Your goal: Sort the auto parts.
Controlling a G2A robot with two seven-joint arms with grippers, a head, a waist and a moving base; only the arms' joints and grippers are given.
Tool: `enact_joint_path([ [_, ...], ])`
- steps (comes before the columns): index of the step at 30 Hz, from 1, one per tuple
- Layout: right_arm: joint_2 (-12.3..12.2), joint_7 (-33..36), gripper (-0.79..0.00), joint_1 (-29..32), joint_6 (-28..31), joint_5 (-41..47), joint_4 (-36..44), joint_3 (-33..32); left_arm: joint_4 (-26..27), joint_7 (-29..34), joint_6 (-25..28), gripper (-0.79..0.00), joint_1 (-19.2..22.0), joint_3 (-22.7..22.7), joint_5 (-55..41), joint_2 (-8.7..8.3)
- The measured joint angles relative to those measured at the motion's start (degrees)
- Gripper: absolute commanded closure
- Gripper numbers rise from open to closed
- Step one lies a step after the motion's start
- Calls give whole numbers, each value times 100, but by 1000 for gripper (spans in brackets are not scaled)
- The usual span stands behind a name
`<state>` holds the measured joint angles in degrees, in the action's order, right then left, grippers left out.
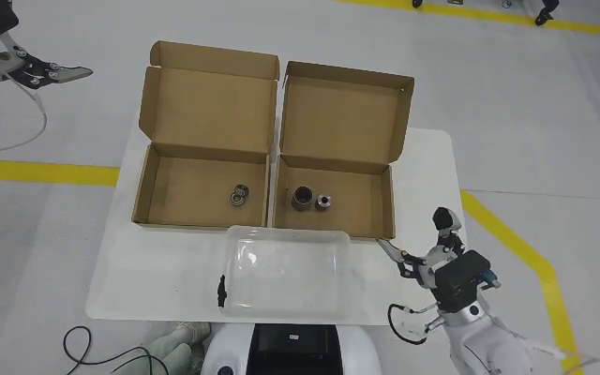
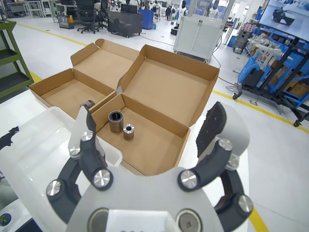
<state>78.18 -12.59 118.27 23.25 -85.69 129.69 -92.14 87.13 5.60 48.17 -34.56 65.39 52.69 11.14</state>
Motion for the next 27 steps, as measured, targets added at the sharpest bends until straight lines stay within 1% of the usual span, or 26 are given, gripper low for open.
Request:
enact_joint_path([
  [3,0,-315,-785,442,-317,-154,188,-50,0,0,0,-785,0,0,0,0],
  [6,-3,-494,-785,692,-496,-188,255,-65,0,0,0,-785,0,0,0,0],
  [10,-13,-684,-785,703,-522,-86,163,-87,0,0,0,-784,0,0,0,0],
  [27,-13,-682,-785,701,-518,-86,161,-87,0,0,0,-785,0,0,0,0],
])
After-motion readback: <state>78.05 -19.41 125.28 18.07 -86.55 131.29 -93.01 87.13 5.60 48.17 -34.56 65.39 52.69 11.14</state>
